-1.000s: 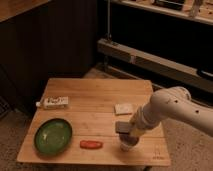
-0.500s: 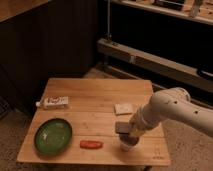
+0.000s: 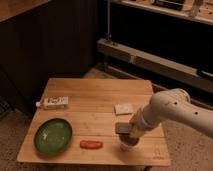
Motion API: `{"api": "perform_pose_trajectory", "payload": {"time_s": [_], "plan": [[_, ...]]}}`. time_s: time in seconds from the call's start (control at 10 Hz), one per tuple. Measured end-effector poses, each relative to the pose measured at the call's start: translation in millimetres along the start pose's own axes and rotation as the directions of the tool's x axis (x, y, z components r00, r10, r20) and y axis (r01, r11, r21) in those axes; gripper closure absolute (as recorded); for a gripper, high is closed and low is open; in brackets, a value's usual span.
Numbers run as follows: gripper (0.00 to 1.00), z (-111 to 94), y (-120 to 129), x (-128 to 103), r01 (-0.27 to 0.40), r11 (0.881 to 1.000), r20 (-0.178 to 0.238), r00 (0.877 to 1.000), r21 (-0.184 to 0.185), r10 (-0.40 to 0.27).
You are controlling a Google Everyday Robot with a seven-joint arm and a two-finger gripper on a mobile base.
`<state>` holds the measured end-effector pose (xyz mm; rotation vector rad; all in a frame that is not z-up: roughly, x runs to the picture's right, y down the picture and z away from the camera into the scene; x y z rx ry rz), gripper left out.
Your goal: Place the eraser in the ceramic cup
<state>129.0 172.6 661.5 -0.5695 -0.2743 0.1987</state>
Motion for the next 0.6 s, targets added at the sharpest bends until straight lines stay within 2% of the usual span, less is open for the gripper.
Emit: {"api": "perform_pose_trajectory", "payload": {"time_s": [0.4, 0.6], "plan": [[0.96, 0, 2, 6, 0.001, 1.000, -0.009, 1.000, -0.007, -0.001], [0.96, -3, 4, 23, -0.018, 1.000, -0.014, 1.000, -0.013, 0.017]]}}
